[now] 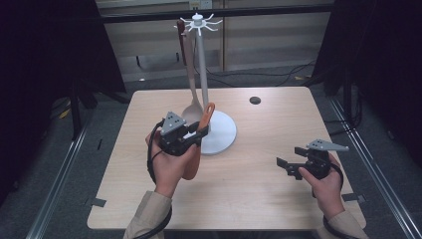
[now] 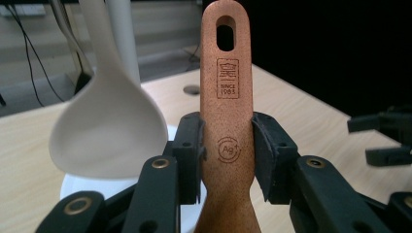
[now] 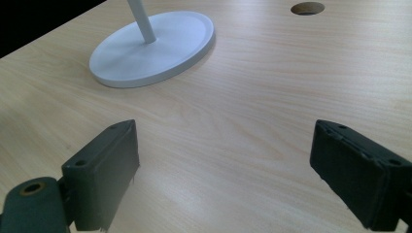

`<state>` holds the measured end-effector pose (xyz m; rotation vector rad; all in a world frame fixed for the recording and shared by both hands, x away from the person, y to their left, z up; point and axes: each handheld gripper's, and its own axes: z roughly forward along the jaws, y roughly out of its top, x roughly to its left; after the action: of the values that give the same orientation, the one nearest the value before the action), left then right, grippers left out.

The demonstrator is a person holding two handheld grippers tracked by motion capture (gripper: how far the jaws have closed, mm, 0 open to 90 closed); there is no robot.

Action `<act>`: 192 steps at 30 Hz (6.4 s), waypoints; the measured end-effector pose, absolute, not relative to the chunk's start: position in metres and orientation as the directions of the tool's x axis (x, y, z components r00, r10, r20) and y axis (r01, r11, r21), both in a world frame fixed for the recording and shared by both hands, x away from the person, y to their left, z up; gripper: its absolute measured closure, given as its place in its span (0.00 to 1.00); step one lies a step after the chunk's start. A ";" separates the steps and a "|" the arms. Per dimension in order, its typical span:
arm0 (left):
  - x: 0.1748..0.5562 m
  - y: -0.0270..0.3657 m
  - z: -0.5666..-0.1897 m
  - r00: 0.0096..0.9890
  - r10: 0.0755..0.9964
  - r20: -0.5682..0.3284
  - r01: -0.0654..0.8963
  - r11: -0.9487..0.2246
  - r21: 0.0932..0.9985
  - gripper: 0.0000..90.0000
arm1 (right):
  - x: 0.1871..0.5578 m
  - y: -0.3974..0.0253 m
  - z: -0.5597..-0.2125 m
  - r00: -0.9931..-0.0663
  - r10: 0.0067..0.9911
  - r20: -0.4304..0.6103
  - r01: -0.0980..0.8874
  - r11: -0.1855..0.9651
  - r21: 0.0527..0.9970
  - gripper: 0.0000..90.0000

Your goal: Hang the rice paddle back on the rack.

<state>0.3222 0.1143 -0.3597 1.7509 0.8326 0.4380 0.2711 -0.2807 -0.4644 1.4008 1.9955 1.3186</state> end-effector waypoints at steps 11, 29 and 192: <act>0.323 0.114 -0.333 0.668 0.736 -0.107 0.246 -0.082 0.966 0.73 | 0.272 -0.281 -0.465 -0.435 0.876 0.206 0.533 0.067 0.844 0.11; 0.332 0.111 -0.313 0.633 0.766 -0.115 0.138 0.034 0.990 0.73 | 0.272 -0.282 -0.465 -0.434 0.877 0.205 0.531 0.065 0.845 0.11; 0.316 0.093 -0.425 0.847 0.525 -0.076 0.229 -0.231 0.946 0.11 | 0.272 -0.280 -0.468 -0.451 0.872 0.188 0.543 0.101 0.833 0.10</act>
<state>0.3164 0.0931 -0.4251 1.8160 0.5718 0.3056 0.2720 -0.2801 -0.4681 1.3893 2.0334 1.2872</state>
